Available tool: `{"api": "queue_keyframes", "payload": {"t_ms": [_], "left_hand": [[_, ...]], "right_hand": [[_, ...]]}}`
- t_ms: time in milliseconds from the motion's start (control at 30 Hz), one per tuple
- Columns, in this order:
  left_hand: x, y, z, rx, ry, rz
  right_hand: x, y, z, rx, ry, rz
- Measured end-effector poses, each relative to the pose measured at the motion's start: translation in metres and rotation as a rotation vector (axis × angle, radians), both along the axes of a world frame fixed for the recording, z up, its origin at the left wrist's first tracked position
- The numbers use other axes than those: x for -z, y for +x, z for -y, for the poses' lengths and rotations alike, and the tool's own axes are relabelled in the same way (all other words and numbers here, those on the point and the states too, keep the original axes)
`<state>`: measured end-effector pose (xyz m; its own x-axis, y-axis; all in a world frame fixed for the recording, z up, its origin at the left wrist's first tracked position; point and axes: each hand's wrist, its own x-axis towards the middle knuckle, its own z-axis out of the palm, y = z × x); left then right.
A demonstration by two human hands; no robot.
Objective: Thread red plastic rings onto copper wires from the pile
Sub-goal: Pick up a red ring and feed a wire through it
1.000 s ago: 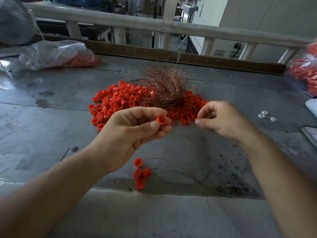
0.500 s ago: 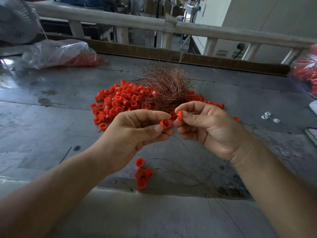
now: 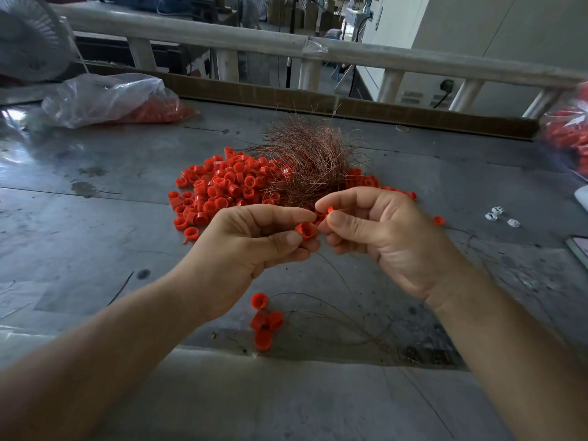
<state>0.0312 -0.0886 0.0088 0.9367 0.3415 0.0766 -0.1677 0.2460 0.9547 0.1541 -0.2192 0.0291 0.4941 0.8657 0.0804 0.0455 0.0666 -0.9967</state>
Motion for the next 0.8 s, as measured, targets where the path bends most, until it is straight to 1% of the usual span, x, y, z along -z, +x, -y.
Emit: {"api": "queue_keyframes", "payload": {"t_ms": [100,200,300,400,533,633,800], "left_hand": [[-0.001,0.0,0.001,-0.034,0.047,-0.002],[-0.001,0.0,0.002,-0.063,0.052,-0.007],[0.0,0.0,0.003,-0.085,0.058,-0.015],[-0.001,0.0,0.004,-0.093,0.077,-0.025],[0.0,0.0,0.004,-0.11,0.128,-0.044],[0.0,0.0,0.005,-0.122,0.124,-0.046],[0.0,0.001,0.006,-0.126,0.132,-0.045]], "right_hand": [[0.001,-0.007,-0.002,0.067,0.035,0.28],[0.002,-0.01,-0.003,0.128,0.042,0.451],[0.005,-0.013,-0.003,0.146,0.083,0.501],[0.007,-0.016,-0.005,0.182,0.053,0.606],[0.01,-0.016,-0.005,0.214,0.03,0.639],[0.011,-0.016,-0.005,0.219,0.013,0.694],[0.009,-0.014,-0.004,0.2,0.017,0.726]]}}
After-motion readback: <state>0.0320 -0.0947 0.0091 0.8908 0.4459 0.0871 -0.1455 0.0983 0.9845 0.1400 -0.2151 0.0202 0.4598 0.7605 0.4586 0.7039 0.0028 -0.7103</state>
